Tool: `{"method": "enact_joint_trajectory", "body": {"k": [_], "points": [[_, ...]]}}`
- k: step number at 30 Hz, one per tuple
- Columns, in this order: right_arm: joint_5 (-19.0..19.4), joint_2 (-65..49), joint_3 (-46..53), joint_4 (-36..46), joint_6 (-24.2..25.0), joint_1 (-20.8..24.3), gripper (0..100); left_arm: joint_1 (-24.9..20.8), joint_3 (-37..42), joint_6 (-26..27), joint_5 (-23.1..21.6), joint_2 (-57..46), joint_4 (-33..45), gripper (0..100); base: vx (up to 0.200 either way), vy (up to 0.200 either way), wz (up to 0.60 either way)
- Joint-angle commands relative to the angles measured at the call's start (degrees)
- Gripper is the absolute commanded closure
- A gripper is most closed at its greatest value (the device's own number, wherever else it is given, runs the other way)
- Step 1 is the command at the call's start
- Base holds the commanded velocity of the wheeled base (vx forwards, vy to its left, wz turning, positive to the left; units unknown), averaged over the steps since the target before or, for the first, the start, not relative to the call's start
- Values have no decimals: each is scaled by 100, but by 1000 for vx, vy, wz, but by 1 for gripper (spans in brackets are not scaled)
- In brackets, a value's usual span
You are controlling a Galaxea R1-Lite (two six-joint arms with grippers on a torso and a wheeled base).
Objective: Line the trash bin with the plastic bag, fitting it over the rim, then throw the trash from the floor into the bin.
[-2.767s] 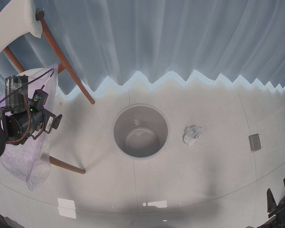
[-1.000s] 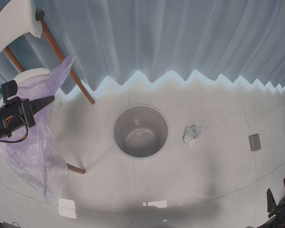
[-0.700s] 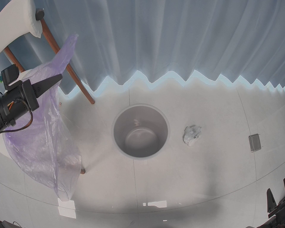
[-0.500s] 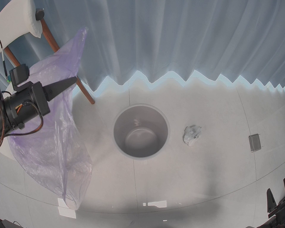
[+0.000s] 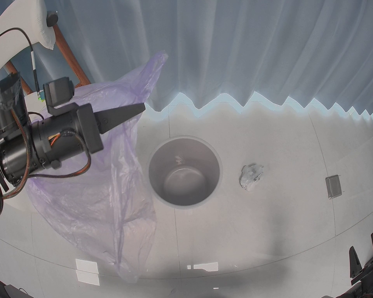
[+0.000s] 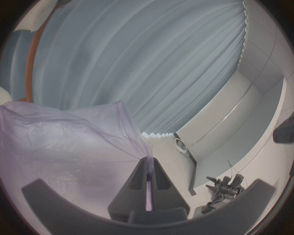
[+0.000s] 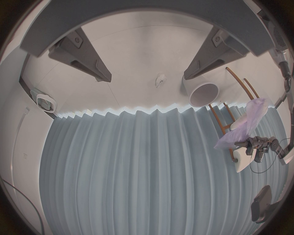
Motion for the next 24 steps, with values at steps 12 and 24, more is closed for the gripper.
{"method": "enact_joint_trajectory", "body": {"k": [12,24], "points": [[-9,-79,101,-2,8,0,0,-1180,-1127,-438,-6,1200,-257,100,0,0,0],[-9,-79,101,-2,17,0,0,-1320,-1373,-666,38,1508,-618,100,0,0,0]]}}
